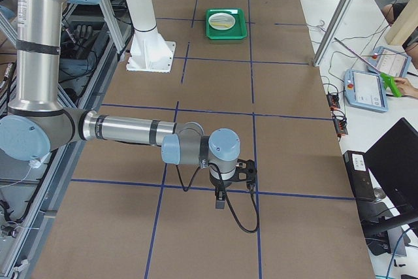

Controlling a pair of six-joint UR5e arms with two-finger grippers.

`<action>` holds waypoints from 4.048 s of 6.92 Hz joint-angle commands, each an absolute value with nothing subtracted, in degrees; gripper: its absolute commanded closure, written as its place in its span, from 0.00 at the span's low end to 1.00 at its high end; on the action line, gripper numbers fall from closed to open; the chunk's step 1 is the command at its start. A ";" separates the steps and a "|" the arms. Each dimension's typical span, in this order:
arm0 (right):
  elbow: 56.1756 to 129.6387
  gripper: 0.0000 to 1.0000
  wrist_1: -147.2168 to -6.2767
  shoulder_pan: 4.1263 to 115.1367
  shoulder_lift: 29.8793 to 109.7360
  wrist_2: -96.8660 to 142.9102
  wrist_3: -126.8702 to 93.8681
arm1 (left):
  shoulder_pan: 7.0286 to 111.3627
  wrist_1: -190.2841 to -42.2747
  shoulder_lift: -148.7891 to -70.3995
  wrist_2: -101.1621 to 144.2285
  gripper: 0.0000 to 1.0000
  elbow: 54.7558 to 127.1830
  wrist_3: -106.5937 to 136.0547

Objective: Place spoon

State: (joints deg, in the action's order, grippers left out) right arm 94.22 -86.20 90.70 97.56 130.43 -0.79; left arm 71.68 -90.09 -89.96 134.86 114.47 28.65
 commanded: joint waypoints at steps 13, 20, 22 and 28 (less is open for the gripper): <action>94.22 0.00 -86.22 90.70 97.56 130.43 -0.79 | 37.36 -110.83 -101.86 116.89 0.26 100.11 63.02; 94.22 0.00 -86.22 90.70 97.56 130.43 -0.79 | 37.18 -110.83 -101.95 117.07 0.70 100.02 63.02; 94.22 0.00 -86.22 90.70 97.56 130.43 -0.79 | 37.26 -110.74 -101.95 116.98 0.83 100.28 63.11; 94.22 0.00 -86.13 90.70 97.56 130.43 -0.79 | 40.86 -98.32 -101.86 117.42 1.00 111.41 57.86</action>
